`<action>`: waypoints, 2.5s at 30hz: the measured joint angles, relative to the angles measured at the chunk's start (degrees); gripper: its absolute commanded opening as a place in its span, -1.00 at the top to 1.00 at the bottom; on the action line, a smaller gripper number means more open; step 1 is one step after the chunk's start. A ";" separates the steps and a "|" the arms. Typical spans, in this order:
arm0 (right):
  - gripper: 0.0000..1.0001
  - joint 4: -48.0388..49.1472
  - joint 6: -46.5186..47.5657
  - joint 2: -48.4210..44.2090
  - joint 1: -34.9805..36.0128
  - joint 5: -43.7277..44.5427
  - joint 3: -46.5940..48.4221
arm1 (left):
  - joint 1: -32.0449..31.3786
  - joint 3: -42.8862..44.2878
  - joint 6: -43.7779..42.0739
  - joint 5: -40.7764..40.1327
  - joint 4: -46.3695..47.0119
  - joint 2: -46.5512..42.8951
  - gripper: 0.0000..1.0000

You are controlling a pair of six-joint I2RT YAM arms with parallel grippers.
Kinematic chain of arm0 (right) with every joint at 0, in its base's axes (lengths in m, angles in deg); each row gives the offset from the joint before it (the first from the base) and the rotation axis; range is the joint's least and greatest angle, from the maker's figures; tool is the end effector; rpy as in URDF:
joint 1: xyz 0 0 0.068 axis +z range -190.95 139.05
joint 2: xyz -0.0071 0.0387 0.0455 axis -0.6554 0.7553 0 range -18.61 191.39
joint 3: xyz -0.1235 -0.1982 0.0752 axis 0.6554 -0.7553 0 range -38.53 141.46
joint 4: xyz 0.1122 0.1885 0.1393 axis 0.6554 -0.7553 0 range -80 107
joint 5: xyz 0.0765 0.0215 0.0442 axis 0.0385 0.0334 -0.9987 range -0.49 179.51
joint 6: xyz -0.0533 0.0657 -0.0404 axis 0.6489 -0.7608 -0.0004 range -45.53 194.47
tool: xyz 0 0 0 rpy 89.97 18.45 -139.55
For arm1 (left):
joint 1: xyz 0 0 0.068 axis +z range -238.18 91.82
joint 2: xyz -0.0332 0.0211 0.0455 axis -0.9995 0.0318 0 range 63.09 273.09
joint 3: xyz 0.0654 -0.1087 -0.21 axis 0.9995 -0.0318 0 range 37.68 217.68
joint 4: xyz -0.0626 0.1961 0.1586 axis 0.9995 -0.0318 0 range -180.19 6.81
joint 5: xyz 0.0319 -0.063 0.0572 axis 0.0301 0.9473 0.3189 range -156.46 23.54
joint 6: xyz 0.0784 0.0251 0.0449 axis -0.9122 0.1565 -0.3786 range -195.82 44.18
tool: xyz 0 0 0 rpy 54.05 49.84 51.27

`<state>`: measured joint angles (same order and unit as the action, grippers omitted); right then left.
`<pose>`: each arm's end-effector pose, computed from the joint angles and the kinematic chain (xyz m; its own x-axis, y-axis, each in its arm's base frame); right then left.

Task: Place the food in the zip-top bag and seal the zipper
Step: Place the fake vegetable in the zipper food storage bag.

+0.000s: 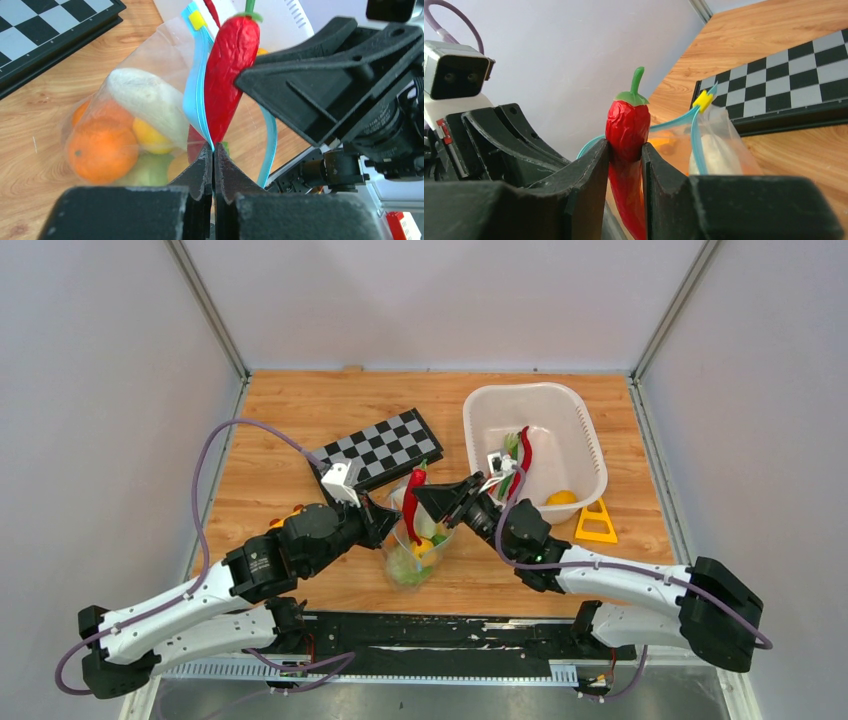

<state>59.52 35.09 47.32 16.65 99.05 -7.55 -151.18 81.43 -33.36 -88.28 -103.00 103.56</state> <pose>0.1799 0.2575 0.2591 -0.4178 0.5093 -0.7523 -0.6204 0.4450 0.6458 0.1308 -0.1876 0.2968 -0.5444 -0.3118 -0.7787 0.4037 0.7164 -0.5690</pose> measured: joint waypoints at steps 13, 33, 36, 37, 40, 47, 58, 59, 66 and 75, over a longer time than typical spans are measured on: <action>0.36 -9.49 -4.17 1.79 4.61 11.65 2.97 | 0.00 -0.96 0.70 -1.29 -0.33 -1.57 1.00; 0.24 -33.11 3.45 4.83 5.33 2.82 14.97 | 0.00 -0.96 0.85 -2.49 -0.72 -2.08 1.00; 0.00 -37.07 5.51 7.23 5.35 0.04 19.37 | 0.00 -0.96 0.85 -2.54 -0.74 -1.99 1.00; -0.03 -38.10 6.01 8.07 5.35 -0.68 20.59 | 0.00 -0.96 0.83 -2.60 -0.76 -1.92 1.00; -0.14 -42.53 7.58 9.79 5.09 -1.55 23.08 | 0.00 -0.96 0.83 -2.71 -1.22 -1.92 1.00; -0.19 -47.87 9.88 9.11 5.29 -1.27 23.71 | -0.02 -0.96 1.11 -2.93 -2.10 -2.21 1.00; 0.44 -50.47 15.50 4.20 5.20 -4.57 24.30 | -0.02 -0.96 1.16 -3.96 -2.27 -1.95 1.00; 0.46 -51.08 16.09 4.98 5.20 -5.27 25.00 | 0.00 -0.96 1.16 -3.91 -2.23 -1.81 1.00; 0.51 -54.14 19.89 14.14 4.76 -9.68 29.86 | 0.00 -0.96 1.16 -3.85 -2.51 -1.79 1.00; 0.38 -57.20 22.73 16.22 4.22 -12.98 31.65 | 0.00 -0.96 1.33 -4.52 -3.45 -2.62 1.00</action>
<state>2.32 57.82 63.54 20.87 86.07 24.10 -151.18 80.47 -32.03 -92.81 -106.46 100.93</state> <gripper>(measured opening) 0.288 0.007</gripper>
